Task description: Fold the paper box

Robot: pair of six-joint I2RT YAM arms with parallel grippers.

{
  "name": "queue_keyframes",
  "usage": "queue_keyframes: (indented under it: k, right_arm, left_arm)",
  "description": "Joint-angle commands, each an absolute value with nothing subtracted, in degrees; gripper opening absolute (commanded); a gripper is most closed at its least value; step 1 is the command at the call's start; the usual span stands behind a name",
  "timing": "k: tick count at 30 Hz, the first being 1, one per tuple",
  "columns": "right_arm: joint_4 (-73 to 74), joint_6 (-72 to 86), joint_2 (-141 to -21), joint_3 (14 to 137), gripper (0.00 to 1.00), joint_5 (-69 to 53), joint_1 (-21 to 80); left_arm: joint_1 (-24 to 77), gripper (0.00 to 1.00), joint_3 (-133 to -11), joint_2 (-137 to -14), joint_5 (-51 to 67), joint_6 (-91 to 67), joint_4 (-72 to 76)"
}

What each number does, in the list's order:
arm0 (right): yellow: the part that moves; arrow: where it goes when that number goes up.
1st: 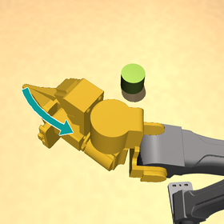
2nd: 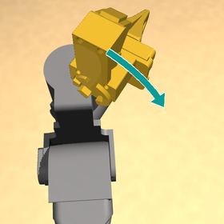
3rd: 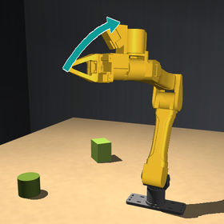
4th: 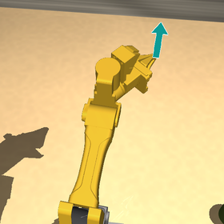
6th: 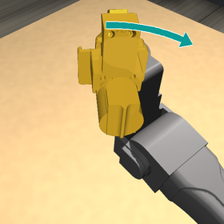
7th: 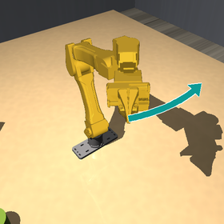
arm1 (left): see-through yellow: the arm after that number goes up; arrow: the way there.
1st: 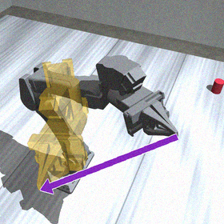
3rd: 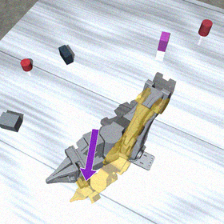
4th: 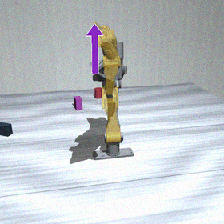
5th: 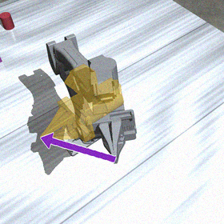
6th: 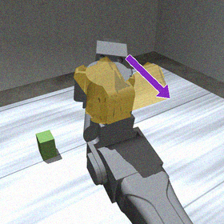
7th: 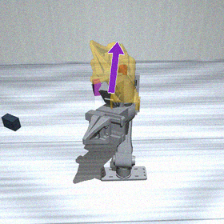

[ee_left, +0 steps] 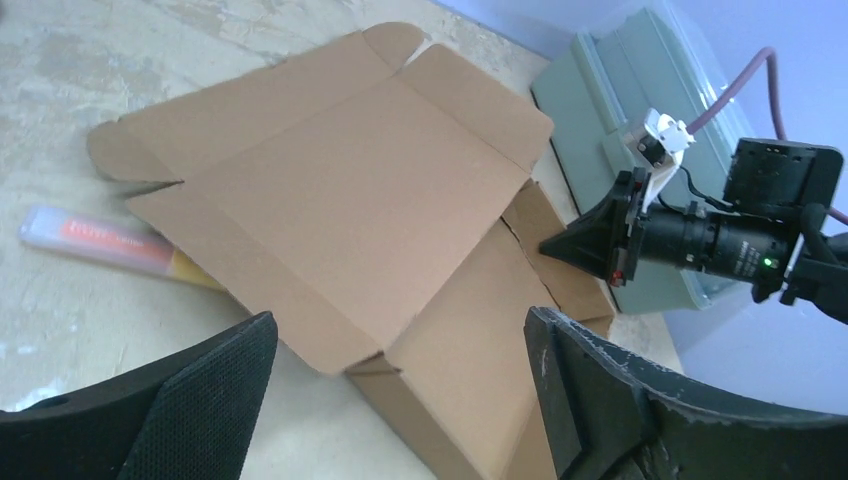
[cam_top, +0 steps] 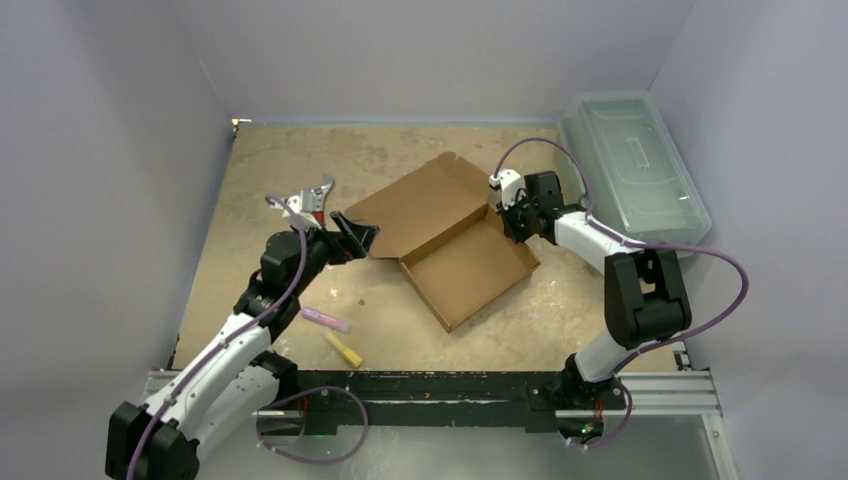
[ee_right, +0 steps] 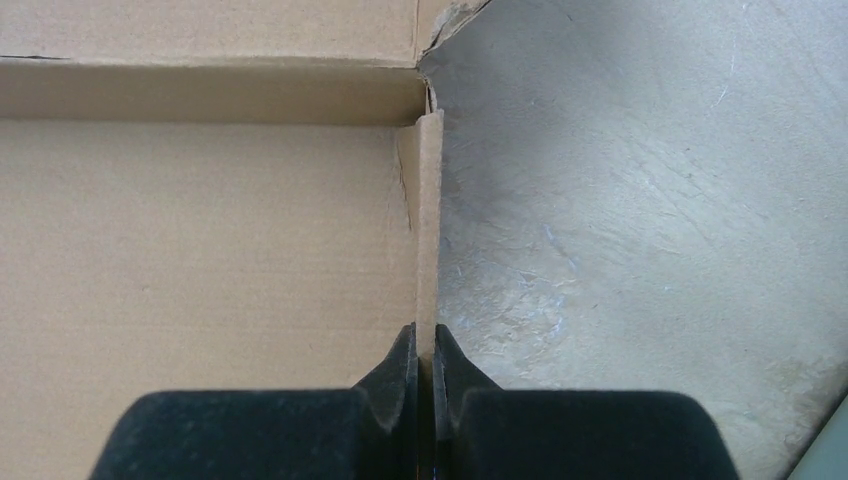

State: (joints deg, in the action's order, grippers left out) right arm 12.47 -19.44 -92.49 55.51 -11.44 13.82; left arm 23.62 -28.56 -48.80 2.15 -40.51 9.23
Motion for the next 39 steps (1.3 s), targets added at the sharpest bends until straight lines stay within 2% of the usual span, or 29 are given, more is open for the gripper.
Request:
queue_keyframes:
  k: [1,7,10,14,23,29,39]
  right_arm:
    - [11.53,-20.3,-92.8,56.24,0.0,-10.89,13.95]
    - [13.1,-20.27,-94.44,57.09,0.0,-12.05,13.96]
    - [13.76,-20.36,-95.07,57.39,0.01,-12.42,13.95]
    - [14.18,-20.39,-95.57,57.63,0.07,-12.81,13.94]
    - [14.54,-20.55,-95.87,57.57,0.19,-12.68,13.87]
    - [14.59,-21.16,-96.07,57.57,0.25,-12.83,13.89]
    - [11.36,-19.92,-97.52,58.57,0.29,-9.11,14.53]
  left_arm:
    - [23.21,0.93,-23.58,-41.85,3.99,-47.54,2.07]
    - [23.29,0.9,-14.13,-36.97,10.78,-62.2,4.26]
    - [24.53,0.9,-14.76,-38.15,11.13,-64.11,2.69]
    - [31.33,0.89,-20.43,-43.54,2.94,-64.05,-3.44]
    - [53.3,0.86,-38.97,-66.07,-22.69,-73.55,-20.64]
    - [56.34,0.76,-44.47,-75.37,-24.83,-76.78,-21.49]
    - [56.75,0.74,-47.6,-80.42,-26.53,-75.7,-21.35]
